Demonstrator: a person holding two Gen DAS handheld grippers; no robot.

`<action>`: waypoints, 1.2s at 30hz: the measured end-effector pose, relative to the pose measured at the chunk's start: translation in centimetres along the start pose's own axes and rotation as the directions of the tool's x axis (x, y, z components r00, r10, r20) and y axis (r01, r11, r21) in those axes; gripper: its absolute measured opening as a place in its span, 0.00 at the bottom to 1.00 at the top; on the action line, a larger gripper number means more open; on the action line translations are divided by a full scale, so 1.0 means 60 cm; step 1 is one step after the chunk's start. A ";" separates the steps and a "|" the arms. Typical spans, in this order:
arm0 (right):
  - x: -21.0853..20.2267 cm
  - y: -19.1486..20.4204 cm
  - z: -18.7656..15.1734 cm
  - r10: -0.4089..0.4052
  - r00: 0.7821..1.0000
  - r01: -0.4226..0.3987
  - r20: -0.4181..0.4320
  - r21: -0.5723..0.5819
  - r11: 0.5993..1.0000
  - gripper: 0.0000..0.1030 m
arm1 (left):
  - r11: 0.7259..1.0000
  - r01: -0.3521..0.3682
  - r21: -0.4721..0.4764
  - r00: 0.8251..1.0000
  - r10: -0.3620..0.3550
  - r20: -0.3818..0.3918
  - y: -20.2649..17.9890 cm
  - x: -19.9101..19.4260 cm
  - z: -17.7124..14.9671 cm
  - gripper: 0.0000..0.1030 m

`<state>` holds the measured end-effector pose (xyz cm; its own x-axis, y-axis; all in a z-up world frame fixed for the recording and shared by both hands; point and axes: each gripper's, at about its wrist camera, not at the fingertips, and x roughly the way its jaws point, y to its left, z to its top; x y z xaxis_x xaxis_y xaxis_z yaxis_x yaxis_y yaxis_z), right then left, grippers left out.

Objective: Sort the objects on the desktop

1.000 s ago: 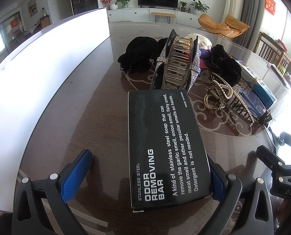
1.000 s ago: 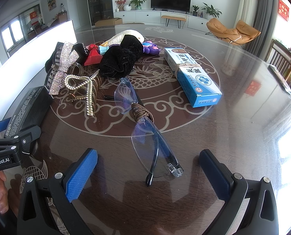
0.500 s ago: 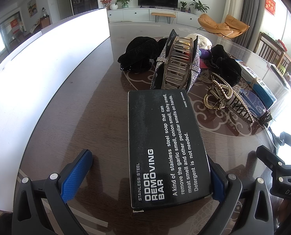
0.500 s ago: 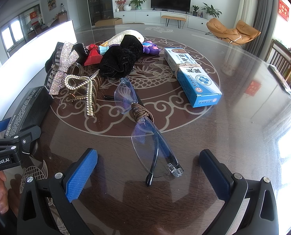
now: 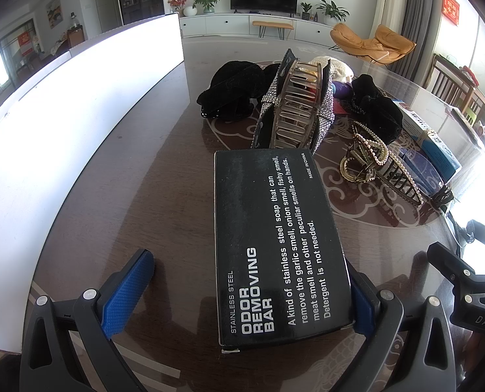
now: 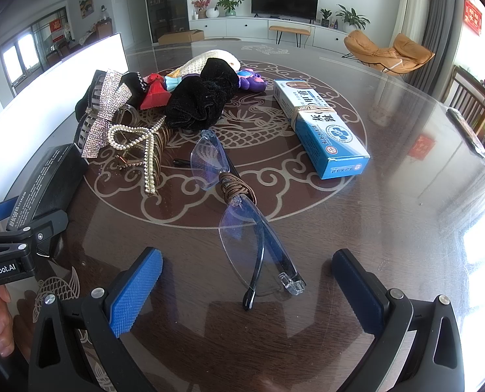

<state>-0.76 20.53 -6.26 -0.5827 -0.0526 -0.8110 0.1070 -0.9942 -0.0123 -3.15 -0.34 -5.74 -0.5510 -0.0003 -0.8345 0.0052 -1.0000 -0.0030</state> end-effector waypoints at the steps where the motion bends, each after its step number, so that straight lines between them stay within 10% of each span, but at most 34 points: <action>1: 0.000 0.000 0.000 0.000 1.000 0.000 0.000 0.000 1.000 1.00 | 1.000 0.000 0.000 1.000 0.000 0.000 0.000 0.000 0.000 1.00; 36: 0.001 -0.001 0.000 0.000 1.000 0.000 0.000 0.000 1.000 1.00 | 0.996 0.049 0.070 0.997 -0.044 -0.070 0.021 0.004 0.018 1.00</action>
<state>-0.81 20.57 -6.30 -0.5827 -0.0527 -0.8109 0.1070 -0.9942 -0.0123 -4.16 -1.59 -5.38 -0.4912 0.0441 -0.8699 -0.0801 -0.9968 -0.0053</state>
